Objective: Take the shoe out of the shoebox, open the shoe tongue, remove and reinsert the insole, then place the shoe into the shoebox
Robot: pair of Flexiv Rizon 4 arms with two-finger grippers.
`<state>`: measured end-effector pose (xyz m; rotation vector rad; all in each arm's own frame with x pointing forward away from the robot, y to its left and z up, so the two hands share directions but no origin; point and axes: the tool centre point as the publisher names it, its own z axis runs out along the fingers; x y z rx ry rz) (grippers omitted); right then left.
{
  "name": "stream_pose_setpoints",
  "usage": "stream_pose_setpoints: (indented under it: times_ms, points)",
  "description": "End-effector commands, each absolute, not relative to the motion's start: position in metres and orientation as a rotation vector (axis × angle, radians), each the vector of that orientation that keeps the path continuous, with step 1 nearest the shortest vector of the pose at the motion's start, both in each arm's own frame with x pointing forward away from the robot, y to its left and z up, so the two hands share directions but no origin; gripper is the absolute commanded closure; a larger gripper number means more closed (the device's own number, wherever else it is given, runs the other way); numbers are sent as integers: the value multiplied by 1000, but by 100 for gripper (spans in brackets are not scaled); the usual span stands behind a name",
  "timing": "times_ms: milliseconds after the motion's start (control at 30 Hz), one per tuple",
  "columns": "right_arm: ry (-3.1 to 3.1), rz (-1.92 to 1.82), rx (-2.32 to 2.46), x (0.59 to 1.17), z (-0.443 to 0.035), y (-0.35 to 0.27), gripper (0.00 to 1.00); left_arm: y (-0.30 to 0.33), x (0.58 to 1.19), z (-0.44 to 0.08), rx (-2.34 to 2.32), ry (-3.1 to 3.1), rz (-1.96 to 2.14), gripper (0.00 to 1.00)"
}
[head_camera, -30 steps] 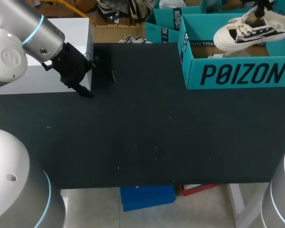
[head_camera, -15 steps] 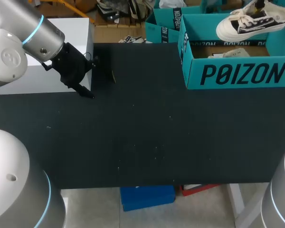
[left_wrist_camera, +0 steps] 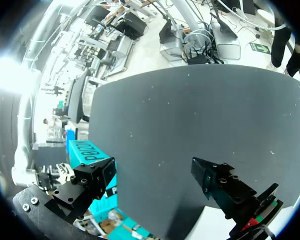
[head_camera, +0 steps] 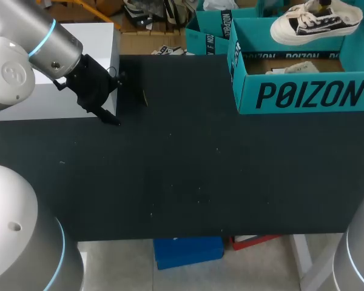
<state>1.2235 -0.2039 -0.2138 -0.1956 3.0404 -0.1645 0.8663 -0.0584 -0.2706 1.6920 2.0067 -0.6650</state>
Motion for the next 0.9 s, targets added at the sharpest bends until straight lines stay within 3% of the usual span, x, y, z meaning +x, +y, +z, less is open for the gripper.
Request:
stream_pose_setpoints:
  times_ms: [33,900]
  points:
    - [3146,-179,-197,1236,-217,-200,100,-58,865,-272,1689,2003,-660,0]
    - [3138,-194,-205,1236,-223,-196,100,-58,865,-272,1689,2003,-660,0]
